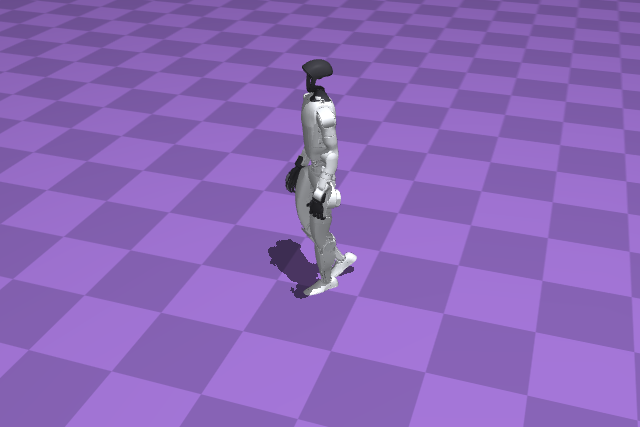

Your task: Walk run

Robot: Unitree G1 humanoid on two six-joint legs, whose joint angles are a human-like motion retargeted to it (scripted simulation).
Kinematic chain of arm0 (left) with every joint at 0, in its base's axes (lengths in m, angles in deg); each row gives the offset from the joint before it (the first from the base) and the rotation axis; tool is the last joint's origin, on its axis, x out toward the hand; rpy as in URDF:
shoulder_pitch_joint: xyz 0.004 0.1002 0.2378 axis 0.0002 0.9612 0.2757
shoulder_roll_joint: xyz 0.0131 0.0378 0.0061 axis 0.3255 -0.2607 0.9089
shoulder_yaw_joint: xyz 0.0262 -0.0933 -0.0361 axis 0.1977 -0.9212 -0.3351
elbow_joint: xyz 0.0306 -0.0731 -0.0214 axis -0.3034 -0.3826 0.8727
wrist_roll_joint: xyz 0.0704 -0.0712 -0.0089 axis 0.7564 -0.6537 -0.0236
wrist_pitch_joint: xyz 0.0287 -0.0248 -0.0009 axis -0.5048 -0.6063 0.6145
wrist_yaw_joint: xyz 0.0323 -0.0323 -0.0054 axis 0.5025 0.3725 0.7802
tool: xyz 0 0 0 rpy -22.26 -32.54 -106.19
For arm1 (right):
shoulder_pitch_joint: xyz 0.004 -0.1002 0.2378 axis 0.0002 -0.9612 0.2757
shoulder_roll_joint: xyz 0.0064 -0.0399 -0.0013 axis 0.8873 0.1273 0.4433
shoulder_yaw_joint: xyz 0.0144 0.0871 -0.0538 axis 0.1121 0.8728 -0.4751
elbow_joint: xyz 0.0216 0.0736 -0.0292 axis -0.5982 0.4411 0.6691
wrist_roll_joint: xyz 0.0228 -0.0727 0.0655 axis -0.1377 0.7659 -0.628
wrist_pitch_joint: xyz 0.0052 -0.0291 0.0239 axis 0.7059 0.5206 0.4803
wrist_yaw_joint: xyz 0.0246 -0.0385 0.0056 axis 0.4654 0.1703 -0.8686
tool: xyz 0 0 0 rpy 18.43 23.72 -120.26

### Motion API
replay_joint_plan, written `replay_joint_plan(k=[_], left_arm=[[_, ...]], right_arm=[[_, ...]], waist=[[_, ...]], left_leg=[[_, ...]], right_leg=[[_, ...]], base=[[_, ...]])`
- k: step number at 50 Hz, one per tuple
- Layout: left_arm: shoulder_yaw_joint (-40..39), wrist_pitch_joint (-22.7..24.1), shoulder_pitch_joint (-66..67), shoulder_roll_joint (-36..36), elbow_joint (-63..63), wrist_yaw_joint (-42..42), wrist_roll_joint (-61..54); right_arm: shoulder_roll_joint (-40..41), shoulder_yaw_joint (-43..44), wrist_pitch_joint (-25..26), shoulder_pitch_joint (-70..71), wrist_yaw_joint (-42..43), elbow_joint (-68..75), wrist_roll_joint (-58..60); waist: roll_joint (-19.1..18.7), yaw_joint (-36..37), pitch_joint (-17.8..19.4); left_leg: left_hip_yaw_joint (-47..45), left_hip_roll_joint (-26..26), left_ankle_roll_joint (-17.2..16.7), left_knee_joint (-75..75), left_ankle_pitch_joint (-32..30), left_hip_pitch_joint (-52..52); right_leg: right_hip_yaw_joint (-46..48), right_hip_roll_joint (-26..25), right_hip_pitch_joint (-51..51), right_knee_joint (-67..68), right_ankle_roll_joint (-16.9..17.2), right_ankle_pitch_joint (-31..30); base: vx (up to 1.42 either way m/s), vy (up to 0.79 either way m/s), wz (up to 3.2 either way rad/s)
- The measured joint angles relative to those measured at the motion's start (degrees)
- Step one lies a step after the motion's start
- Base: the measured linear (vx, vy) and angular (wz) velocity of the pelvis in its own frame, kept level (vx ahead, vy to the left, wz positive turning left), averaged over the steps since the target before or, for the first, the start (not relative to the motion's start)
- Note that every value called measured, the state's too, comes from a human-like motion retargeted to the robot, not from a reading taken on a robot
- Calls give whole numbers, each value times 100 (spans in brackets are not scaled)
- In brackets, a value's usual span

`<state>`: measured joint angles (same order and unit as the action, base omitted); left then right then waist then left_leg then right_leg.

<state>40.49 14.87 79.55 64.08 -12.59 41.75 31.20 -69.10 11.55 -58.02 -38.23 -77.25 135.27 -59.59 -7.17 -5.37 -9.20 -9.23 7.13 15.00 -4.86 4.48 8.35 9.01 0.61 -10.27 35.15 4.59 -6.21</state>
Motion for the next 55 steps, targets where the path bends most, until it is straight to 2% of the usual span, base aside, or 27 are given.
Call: replay_joint_plan(k=[2, 5, 8, 10, 13, 15, 17, 20, 23, 25, 27, 28, 30, 31, 32, 33, 35, 36, 37, 39, 42, 47, 50, 53, 55], left_arm=[[-11, 73, 39, -22, -45, -14, -96], [17, 93, 107, -23, -130, 25, -98], [-50, -15, 124, -75, -256, 38, -153], [-109, -97, 115, -131, -335, 25, -262], [-122, -155, 106, -151, -410, 78, -364], [-130, -177, 114, -141, -446, 81, -375], [-160, -191, 125, -138, -483, 45, -355], [-129, -191, 243, -155, -498, 35, -324], [-188, -260, 307, -243, -507, 30, -281], [-269, -279, 412, -300, -502, 118, -287], [-319, -244, 409, -330, -564, 208, -255], [-278, -245, 380, -350, -589, 224, -224], [-120, -236, 333, -352, -549, 261, -198], [-12, -175, 301, -292, -446, 323, -174], [101, -100, 267, -227, -326, 402, -127], [225, 5, 230, -153, -171, 516, -32], [400, 308, 215, 66, 146, 873, 341], [421, 431, 215, 129, 271, 1119, 538], [421, 528, 216, 170, 375, 1354, 692], [333, 607, 222, 137, 455, 1704, 719], [171, 706, 220, -40, 337, 1772, 181], [-185, 933, 255, -369, 153, 1761, -857], [-221, 997, 241, -416, 53, 1774, -1079], [-254, 779, 166, -410, -116, 1694, -1084], [-360, 729, 60, -448, -232, 1473, -1290]], right_arm=[[0, -80, -321, -5, -8, 63, -314], [17, -193, -487, -26, 63, 131, -353], [69, -277, -336, 29, -45, 186, -140], [89, -267, -182, 95, -107, 177, 36], [76, -290, -55, 173, -58, 124, 247], [44, -394, 15, 190, -17, 113, 421], [35, -499, 76, 190, 54, 126, 572], [150, -488, -17, 105, 81, 91, 478], [177, -333, -215, 187, -33, 104, -9], [227, -191, -164, 159, -19, 117, -76], [333, 30, 39, 163, -244, 219, -2], [356, 160, 133, 165, -410, 265, 12], [315, 247, 310, 147, -512, 268, -54], [248, 172, 346, 148, -466, 255, -40], [175, 95, 368, 150, -437, 248, -6], [93, 13, 364, 155, -444, 251, 70], [50, -72, 419, 150, -583, 308, 268], [48, -100, 475, 137, -672, 334, 352], [46, -129, 529, 121, -744, 357, 424], [53, -173, 613, 86, -799, 385, 509], [89, -97, 660, 48, -787, 407, 669], [99, -32, 704, 19, -997, 439, 981], [69, -45, 725, 18, -1158, 468, 1077], [91, -92, 739, 9, -1209, 529, 1163], [121, -134, 778, 7, -1209, 603, 1191]], waist=[[90, -87, -26], [301, -187, -46], [560, -198, 24], [721, -184, 105], [845, -332, 191], [881, -411, 195], [871, -461, 165], [825, -753, 120], [728, -796, 126], [596, -858, 59], [462, -801, -88], [439, -785, -121], [331, -856, -61], [271, -935, 10], [306, -1013, 34], [533, -1088, -34], [842, -1087, -116], [930, -953, -98], [1013, -815, -75], [1126, -523, -16], [1078, -196, 49], [863, 195, 197], [784, 363, 260], [804, 320, 259], [904, 394, 216]], left_leg=[[573, 197, 0, -67, -12, -52], [1351, 538, 0, -183, -34, -199], [1917, 811, 0, -199, -91, -486], [2289, 962, 0, -197, -136, -700], [2792, 1063, 0, -196, -208, -1004], [3003, 1058, 0, -173, -259, -1180], [3081, 1012, 0, -157, -335, -1318], [3399, 1042, 0, -333, -524, -1543], [3233, 1080, 0, -498, -1063, -1801], [3046, 1061, -70, -694, -1709, -1930], [2713, 958, -668, -1151, -2674, -1717], [2543, 942, -1143, -1483, -3154, -1556], [1932, 633, -2209, -2700, -3448, -1057], [1417, 241, -2358, -3384, -3448, -784], [949, 5, -2275, -3820, -3448, -547], [576, 79, -1732, -3759, -3448, -383], [-62, 66, -905, -3965, -2761, 43], [-238, 75, -811, -3986, -2461, 243], [-360, 133, -762, -3963, -2190, 443], [-332, 418, -890, -3678, -1770, 848], [4, 609, -1106, -2856, -1238, 1379], [-459, 221, -820, -725, -1177, 1802], [-663, 371, -754, 514, -1070, 1923], [-642, 600, -1012, 986, -695, 1907], [-477, 673, -546, 938, -988, 1744]], right_leg=[[-147, 165, -215, -547, -181, 7], [-976, 118, -423, -1588, -102, -144], [-1724, 116, -615, -2388, -125, -63], [-1613, 248, -803, -2822, -73, -41], [-853, 405, -1077, -3353, 525, 184], [-664, 354, -1233, -3641, 899, 336], [-896, 256, -1323, -3774, 745, 349], [-1179, 235, -1277, -3597, 872, 315], [-1913, -7, -1050, -3347, 157, -463], [-1686, 7, -813, -3312, -91, -390], [-1542, 18, -704, -3108, -109, -38], [-1420, 81, -671, -3000, -109, 127], [-1049, 51, -394, -2895, -235, 403], [-815, -15, -223, -2899, -307, 512], [-619, 34, -73, -2924, -361, 607], [-500, 312, 35, -2990, -377, 676], [-264, 591, 178, -2977, -403, 856], [-233, 598, 262, -3004, -422, 909], [-211, 582, 350, -3038, -454, 958], [-212, 448, 535, -3116, -548, 1055], [-92, 175, 795, -3210, -593, 1239], [5, -360, 1321, -3333, -704, 1595], [28, -575, 1648, -3386, -723, 1767], [198, -682, 1932, -3334, -675, 1678], [187, -634, 2059, -3201, -561, 1435]], base=[[43, -2, 283], [48, -4, 292], [45, -3, 261], [42, -7, 235], [51, -12, 233], [58, -17, 180], [54, -17, 148], [71, -19, 159], [76, -7, 86], [81, -12, 85], [67, -24, 89], [73, -31, 120], [68, -31, 143], [50, -28, 160], [42, -31, 176], [46, -37, 173], [49, -39, 132], [46, -35, 58], [38, -29, 11], [46, -30, -9], [67, -36, 19], [60, -26, 6], [77, -27, 11], [68, -26, 36], [115, -37, -12]])
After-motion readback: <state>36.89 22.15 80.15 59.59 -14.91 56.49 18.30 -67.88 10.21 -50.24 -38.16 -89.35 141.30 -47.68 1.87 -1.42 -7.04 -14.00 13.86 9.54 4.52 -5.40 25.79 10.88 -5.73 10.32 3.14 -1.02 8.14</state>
